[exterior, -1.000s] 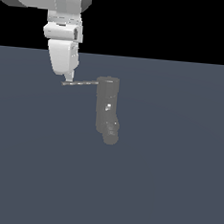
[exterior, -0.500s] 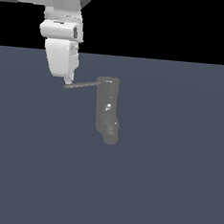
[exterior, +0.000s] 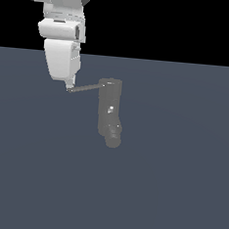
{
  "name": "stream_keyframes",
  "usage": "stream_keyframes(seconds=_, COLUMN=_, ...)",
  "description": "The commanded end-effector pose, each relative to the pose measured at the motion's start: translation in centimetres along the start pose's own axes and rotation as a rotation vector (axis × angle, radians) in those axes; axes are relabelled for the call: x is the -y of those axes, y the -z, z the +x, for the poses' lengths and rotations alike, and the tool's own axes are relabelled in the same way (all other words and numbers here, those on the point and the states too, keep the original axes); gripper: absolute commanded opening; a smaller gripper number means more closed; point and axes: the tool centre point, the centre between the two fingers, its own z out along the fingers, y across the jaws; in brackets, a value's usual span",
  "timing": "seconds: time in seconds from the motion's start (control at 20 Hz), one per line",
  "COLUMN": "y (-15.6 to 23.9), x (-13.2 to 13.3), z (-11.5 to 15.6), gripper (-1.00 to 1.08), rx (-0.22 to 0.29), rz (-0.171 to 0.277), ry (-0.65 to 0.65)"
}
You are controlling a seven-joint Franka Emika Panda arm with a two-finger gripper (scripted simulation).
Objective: Turn on the faucet by rotating a designated handle.
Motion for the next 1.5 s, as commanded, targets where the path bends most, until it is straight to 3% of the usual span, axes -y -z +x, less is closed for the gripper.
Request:
stream_keyframes(seconds=0.0, y=0.0, x=-0.6, z=0.9, gripper=-1.00, rx=-0.002, rz=-0.002, ry=-0.005)
stream_keyframes(seconds=1.3, y=0.1, x=-7.0, z=7.0, gripper=-1.00, rx=-0.002, rz=-0.003, ry=-0.002)
stream_keyframes(seconds=1.45, y=0.1, x=-6.7, z=7.0, gripper=-1.00, rx=-0.001, rz=-0.002, ry=0.005)
